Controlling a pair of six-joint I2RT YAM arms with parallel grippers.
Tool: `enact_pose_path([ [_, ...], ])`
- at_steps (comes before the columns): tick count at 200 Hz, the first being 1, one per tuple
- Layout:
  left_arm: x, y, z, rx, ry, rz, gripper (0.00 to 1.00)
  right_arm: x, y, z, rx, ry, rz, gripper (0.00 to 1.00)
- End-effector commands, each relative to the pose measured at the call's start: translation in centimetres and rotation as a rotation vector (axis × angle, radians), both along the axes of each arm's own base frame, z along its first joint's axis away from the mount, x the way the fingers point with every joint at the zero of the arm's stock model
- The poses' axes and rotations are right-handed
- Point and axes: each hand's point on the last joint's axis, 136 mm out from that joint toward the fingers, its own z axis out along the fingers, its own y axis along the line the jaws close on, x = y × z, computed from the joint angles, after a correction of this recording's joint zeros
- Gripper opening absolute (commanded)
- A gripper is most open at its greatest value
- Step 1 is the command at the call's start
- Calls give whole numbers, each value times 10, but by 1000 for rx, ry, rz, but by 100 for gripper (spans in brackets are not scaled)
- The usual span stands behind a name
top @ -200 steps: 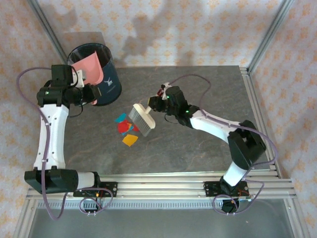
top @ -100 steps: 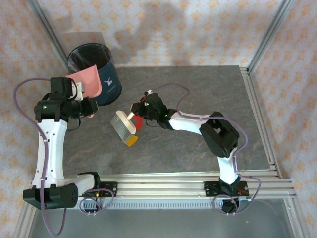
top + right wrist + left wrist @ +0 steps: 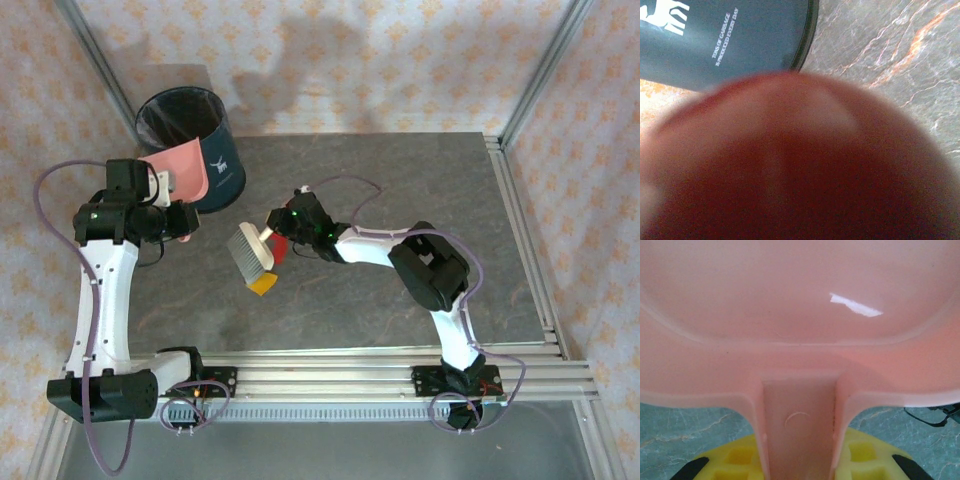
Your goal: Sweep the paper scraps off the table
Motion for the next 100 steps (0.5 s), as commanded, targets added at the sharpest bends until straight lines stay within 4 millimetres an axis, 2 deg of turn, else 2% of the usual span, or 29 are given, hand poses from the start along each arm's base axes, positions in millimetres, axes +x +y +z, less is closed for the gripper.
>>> enact_pose_path([
  [1, -8, -4, -1, 16, 2, -34, 0, 15, -19, 6, -19, -40, -74, 0],
  [37, -7, -7, -4, -2, 11, -41, 0, 22, -57, -5, -57, -30, -135, 0],
  [100, -8, -24, -11, -22, 40, -106, 0, 25, -142, -17, -178, -33, -275, 0],
])
